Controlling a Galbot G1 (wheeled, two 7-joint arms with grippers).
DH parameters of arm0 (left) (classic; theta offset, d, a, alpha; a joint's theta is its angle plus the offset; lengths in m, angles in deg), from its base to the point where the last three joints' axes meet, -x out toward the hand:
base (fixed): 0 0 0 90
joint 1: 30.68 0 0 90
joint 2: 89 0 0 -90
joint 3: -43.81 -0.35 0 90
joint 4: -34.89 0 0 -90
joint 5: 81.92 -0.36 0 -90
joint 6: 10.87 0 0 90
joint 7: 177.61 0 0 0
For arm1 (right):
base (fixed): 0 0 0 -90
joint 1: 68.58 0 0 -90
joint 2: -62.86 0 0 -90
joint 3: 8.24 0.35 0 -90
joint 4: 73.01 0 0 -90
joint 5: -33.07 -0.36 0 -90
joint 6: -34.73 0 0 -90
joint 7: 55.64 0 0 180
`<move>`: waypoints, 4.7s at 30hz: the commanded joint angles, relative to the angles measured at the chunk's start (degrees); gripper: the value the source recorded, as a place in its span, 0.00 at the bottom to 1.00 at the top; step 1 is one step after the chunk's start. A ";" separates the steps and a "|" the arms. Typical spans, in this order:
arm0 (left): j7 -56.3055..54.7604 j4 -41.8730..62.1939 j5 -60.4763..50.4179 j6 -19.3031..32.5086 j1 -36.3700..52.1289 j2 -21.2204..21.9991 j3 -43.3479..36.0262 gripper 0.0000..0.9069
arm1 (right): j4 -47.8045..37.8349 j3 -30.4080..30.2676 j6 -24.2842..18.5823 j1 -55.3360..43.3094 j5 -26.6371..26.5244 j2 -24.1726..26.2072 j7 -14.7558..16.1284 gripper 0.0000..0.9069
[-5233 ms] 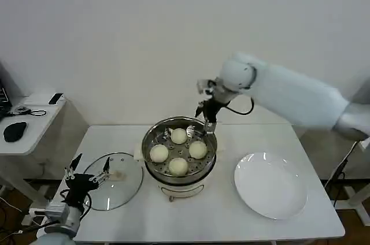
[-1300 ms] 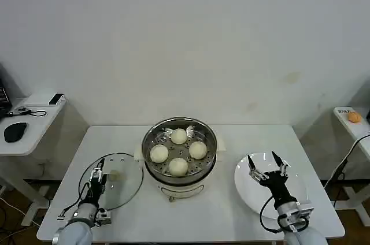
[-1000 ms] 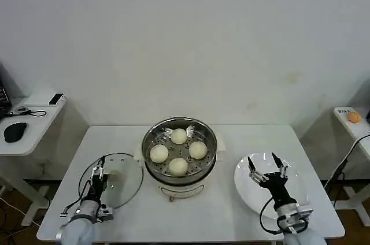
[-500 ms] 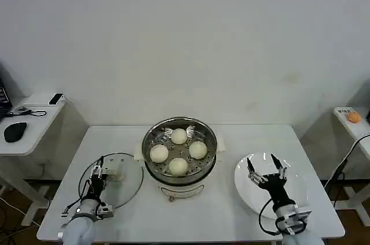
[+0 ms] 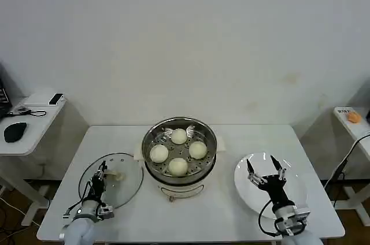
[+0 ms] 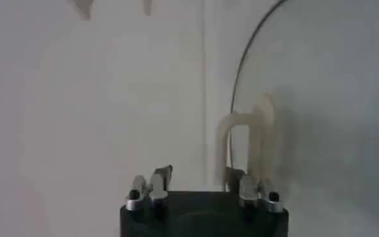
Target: Take steamed baozi put them in steamer then cover it.
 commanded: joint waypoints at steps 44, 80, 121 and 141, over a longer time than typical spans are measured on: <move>4.09 -36.12 -20.40 -35.21 -13.26 2.30 1.67 0.00 | 0.81 -1.44 1.53 -2.86 -2.40 1.23 -0.51 1.00; 23.75 -27.70 -22.53 -36.63 10.02 13.04 -34.20 0.00 | 5.51 8.94 19.86 -0.52 -0.48 3.63 -6.18 1.00; 26.92 -20.55 -25.45 -36.74 12.42 19.03 -34.51 0.00 | -1.32 5.86 21.17 -6.01 2.23 3.81 -5.89 1.00; 27.71 -20.30 -25.24 -36.73 12.12 19.05 -34.06 0.00 | -2.28 5.49 20.78 -6.29 3.04 3.62 -5.73 1.00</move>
